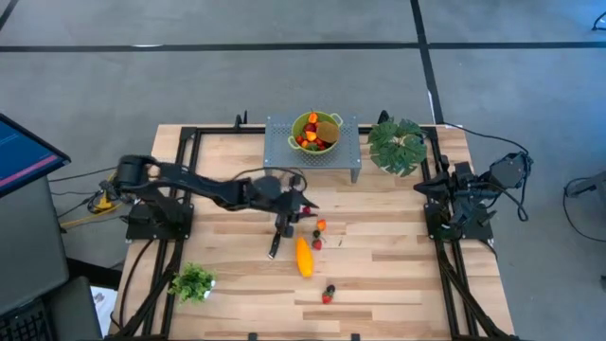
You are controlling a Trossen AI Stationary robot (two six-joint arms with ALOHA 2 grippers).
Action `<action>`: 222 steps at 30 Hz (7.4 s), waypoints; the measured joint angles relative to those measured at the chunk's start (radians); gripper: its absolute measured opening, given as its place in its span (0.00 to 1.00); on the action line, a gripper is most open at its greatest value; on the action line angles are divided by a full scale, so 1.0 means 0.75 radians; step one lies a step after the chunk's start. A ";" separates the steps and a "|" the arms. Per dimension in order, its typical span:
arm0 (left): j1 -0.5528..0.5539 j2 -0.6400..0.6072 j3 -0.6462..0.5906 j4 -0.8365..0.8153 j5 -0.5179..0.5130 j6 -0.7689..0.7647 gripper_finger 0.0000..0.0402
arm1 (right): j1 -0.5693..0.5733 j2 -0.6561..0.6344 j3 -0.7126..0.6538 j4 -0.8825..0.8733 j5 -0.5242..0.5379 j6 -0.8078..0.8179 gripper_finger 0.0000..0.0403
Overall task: Pick & Place Fruit
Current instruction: Put the red cherry into the green strainer bowl on the shelf, then put the strawberry into the green strainer bowl on the shelf
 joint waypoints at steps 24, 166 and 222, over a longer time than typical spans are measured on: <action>0.437 -0.293 0.001 0.228 0.332 -0.184 0.04 | 0.000 0.000 0.000 0.000 0.000 0.000 0.01; -0.227 0.520 0.002 0.361 -0.110 -0.084 0.51 | 0.000 0.000 0.000 0.000 0.000 0.000 0.01; -0.264 0.675 0.117 0.389 -0.081 -0.109 0.36 | 0.000 0.000 0.000 0.000 0.000 0.000 0.01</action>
